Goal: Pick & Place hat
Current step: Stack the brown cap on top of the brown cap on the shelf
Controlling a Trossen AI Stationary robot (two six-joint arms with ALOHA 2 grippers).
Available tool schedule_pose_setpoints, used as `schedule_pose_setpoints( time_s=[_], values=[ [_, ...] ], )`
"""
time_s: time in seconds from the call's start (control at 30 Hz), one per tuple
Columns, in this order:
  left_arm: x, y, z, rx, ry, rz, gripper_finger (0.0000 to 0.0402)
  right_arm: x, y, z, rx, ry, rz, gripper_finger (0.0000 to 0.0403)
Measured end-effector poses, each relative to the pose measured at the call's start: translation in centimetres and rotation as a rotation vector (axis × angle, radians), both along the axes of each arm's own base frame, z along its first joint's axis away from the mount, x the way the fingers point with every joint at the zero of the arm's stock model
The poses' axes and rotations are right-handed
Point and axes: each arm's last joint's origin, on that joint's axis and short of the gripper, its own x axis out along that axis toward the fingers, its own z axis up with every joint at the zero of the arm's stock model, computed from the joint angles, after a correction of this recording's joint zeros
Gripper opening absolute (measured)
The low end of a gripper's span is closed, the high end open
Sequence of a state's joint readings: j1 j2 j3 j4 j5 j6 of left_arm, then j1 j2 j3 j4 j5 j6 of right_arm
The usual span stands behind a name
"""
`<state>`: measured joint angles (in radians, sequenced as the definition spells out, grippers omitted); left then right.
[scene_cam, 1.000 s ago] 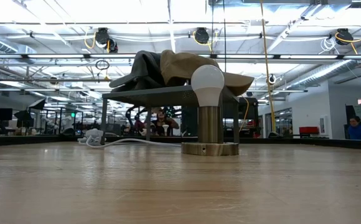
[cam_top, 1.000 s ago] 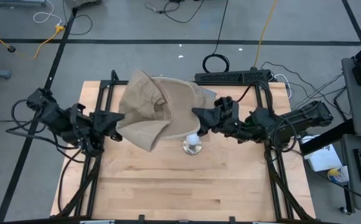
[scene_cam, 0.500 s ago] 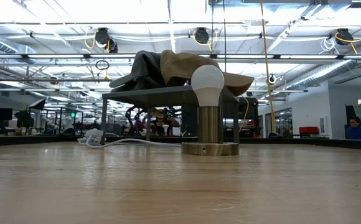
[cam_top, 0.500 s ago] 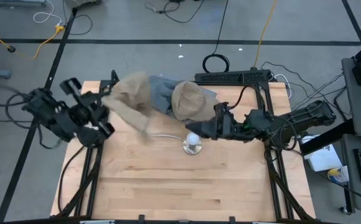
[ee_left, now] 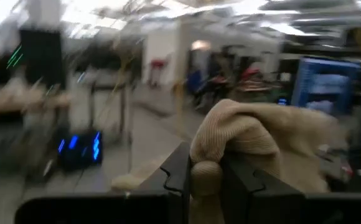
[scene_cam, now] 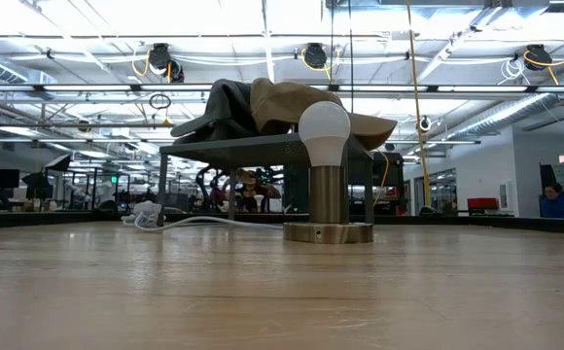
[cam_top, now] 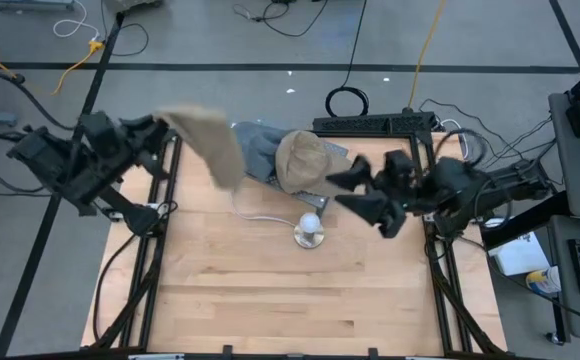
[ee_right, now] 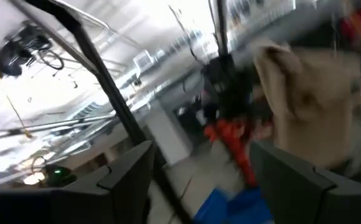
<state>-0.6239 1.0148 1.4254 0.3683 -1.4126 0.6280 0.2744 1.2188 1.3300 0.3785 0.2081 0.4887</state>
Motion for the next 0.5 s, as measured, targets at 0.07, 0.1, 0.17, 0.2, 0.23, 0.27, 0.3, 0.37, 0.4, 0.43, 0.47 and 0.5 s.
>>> schedule_pose_setpoints(
  time_s=[0.07,0.1,0.17,0.2,0.23,0.27,0.3,0.37,0.4,0.43,0.47,0.5],
  values=[
    [-0.3,0.3,0.5,-0.095,-0.023,0.055,0.0052,-0.7,-0.4,0.7,-0.063,-0.054,-0.042,0.0258],
    [-0.5,0.4,0.8,-0.145,-0.033,0.086,0.0052,-1.0,-0.5,1.0,-0.081,-0.075,-0.056,0.0258],
    [-0.7,0.5,1.3,-0.205,-0.076,0.102,0.0052,-1.5,-0.6,1.4,-0.114,-0.104,-0.079,0.0258],
    [-0.9,0.7,1.5,-0.239,-0.117,0.101,0.0052,-1.7,-0.7,1.6,-0.142,-0.122,-0.094,0.0258],
    [-1.0,0.8,1.8,-0.284,-0.173,0.097,0.0052,-2.0,-0.7,1.8,-0.178,-0.139,-0.115,0.0258],
    [-1.1,0.8,2.0,-0.32,-0.22,0.091,0.0052,-2.2,-0.8,2.0,-0.22,-0.151,-0.139,0.0259],
    [-1.2,0.9,2.2,-0.348,-0.253,0.089,0.0052,-2.4,-0.8,2.2,-0.257,-0.166,-0.162,0.0259],
    [-1.5,1.1,2.5,-0.413,-0.335,0.082,0.0052,-3.0,-1.0,2.5,-0.326,-0.181,-0.204,0.0258],
    [-1.6,1.2,2.6,-0.438,-0.367,0.079,0.0052,-3.2,-1.1,2.6,-0.358,-0.188,-0.222,0.0257],
    [-1.6,1.2,2.6,-0.459,-0.393,0.077,0.0052,-3.4,-1.1,2.7,-0.389,-0.191,-0.239,0.0257],
    [-1.6,1.1,2.6,-0.484,-0.424,0.073,0.0052,-3.6,-1.1,2.8,-0.415,-0.192,-0.252,0.0256],
    [-1.6,1.1,2.6,-0.514,-0.459,0.065,0.0052,-3.7,-1.1,2.8,-0.438,-0.195,-0.264,0.0255]
  ],
)
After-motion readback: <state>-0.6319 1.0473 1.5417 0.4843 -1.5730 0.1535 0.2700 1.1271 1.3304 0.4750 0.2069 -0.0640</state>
